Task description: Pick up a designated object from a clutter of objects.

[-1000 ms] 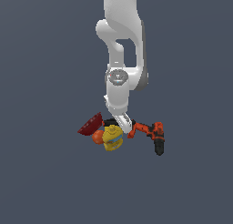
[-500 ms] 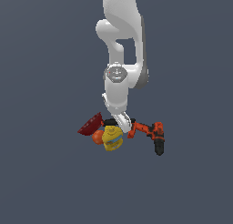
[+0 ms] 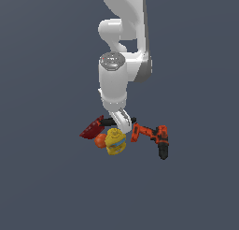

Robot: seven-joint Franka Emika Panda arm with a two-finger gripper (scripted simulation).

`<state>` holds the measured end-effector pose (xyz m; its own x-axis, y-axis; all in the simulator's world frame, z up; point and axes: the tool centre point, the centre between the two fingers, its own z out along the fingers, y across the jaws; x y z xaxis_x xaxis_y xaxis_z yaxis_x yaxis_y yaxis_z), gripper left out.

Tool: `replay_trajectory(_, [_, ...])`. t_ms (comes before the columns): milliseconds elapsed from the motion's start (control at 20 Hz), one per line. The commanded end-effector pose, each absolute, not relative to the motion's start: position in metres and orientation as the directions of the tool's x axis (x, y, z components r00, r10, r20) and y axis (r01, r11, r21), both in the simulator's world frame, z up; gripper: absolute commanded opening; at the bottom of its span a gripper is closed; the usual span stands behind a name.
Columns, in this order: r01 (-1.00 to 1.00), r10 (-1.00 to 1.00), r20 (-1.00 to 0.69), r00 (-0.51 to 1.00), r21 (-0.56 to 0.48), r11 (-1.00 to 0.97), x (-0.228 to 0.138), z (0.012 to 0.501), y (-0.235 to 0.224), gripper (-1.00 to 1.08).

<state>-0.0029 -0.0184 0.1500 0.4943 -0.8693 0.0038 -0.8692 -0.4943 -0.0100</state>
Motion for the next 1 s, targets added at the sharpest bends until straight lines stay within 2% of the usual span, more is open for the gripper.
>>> replay_trajectory(0, [-0.87, -0.87, 0.005, 0.493, -0.011, -0.493, 0.005, 0.174, -0.026, -1.0])
replay_trajectory(950, [-0.871, -0.871, 0.002, 0.491, -0.004, -0.491, 0.063, 0.341, -0.077, -1.0])
